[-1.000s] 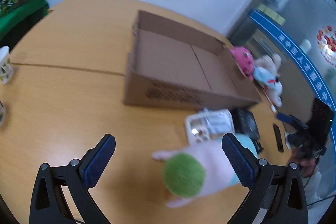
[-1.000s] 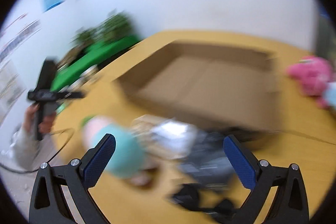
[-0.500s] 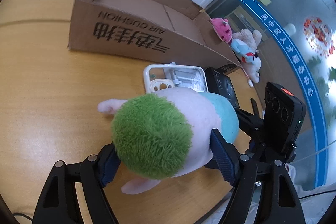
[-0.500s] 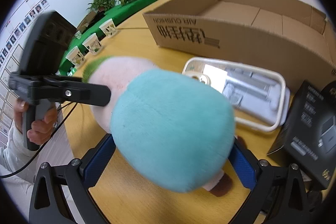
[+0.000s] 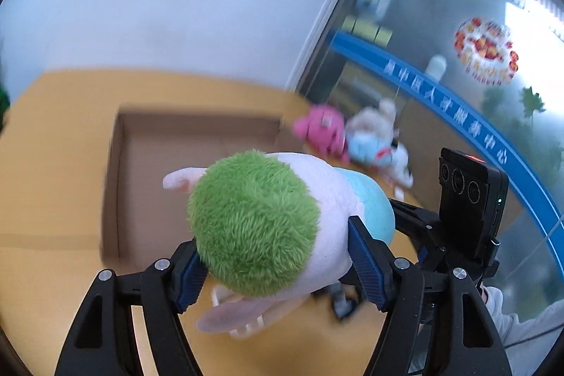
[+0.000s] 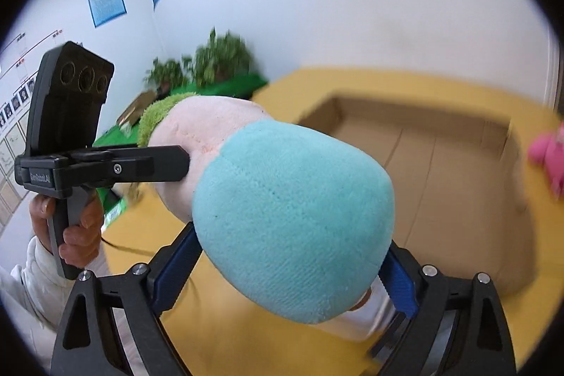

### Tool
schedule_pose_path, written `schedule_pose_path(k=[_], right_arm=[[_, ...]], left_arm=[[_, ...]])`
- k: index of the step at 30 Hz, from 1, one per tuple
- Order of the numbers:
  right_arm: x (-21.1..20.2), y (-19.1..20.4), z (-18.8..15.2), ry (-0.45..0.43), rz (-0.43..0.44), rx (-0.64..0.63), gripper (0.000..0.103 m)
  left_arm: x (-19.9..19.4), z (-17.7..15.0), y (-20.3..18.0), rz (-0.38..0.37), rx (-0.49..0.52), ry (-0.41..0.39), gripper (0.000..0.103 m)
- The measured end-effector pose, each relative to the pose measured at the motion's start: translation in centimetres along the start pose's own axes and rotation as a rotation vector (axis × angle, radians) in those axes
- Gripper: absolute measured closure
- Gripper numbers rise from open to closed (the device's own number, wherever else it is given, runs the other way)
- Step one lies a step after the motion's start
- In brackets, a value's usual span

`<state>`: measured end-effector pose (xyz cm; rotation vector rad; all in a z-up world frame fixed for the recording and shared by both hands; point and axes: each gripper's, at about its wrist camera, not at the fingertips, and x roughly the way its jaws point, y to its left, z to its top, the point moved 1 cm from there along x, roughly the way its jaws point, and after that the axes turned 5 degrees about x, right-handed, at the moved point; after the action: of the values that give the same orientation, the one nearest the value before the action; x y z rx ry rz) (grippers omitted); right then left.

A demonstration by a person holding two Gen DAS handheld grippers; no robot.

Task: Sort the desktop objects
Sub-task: 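Carry the plush toy with both grippers over the cardboard box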

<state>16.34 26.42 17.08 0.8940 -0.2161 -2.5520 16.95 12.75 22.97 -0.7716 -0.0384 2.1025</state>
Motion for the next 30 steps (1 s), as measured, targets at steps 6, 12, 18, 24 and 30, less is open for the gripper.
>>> schedule_pose_path(k=[6, 12, 18, 24, 30], right_arm=[[-0.9, -1.7, 9.6, -0.098, -0.033, -0.074, 0.010], [2.0, -5.1, 16.9, -0.104, -0.030, -0.060, 0.010], [9.8, -9.5, 18.1, 0.012, 0.000, 0.012, 0.010], [18.2, -14.1, 14.9, 0.149, 0.031, 0.104, 0.011], [23.4, -16.4, 10.6, 0.226, 0.040, 0.195, 0.011]], left_arm=[[1.8, 9.7, 3.6, 0.021, 0.079, -0.111, 0.033], [6.5, 15.8, 9.4, 0.039, 0.063, -0.104, 0.033], [13.5, 16.8, 17.1, 0.067, -0.047, 0.024, 0.033], [21.5, 13.3, 25.3, 0.095, -0.219, 0.206, 0.033], [25.5, 10.0, 29.8, 0.133, -0.317, 0.332, 0.033]])
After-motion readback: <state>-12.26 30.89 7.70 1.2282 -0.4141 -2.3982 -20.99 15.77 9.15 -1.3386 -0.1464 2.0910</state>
